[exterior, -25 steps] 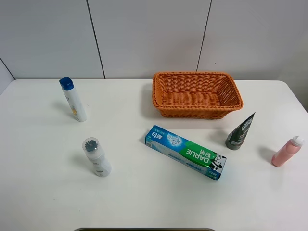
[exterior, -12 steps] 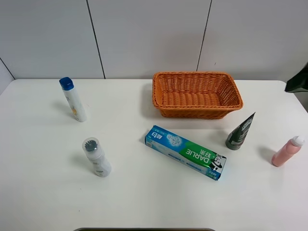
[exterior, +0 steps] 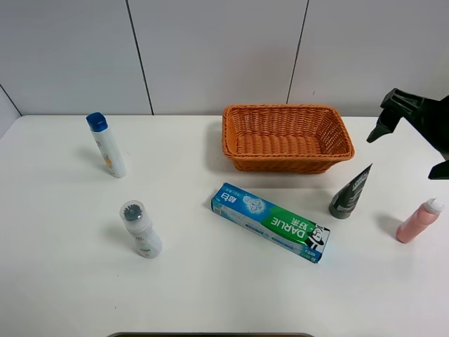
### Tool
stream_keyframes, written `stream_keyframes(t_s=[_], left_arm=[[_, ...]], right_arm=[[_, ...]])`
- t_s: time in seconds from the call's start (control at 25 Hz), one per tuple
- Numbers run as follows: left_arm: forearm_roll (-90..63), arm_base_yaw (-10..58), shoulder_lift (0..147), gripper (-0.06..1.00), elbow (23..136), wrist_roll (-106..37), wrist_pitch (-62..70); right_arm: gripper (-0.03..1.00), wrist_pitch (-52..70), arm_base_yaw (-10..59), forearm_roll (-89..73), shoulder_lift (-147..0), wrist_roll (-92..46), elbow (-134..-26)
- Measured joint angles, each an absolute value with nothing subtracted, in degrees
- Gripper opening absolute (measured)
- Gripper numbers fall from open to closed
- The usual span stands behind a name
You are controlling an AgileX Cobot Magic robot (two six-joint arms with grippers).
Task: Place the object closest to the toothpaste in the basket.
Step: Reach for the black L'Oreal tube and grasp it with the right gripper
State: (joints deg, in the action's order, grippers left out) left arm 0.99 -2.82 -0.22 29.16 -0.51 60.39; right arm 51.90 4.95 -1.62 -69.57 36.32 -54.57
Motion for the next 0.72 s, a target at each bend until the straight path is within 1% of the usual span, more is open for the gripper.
stream_keyframes(t_s=[0.24, 0.72], left_arm=[[1.0, -2.8, -0.2, 0.94, 29.2, -0.5, 60.4], [1.0, -2.8, -0.2, 0.94, 29.2, -0.5, 60.4]], right_arm=[[0.99, 49.8, 5.0, -1.7, -74.4, 40.1, -54.6], [0.99, 47.1, 5.0, -1.2, -84.1, 40.3, -54.6]])
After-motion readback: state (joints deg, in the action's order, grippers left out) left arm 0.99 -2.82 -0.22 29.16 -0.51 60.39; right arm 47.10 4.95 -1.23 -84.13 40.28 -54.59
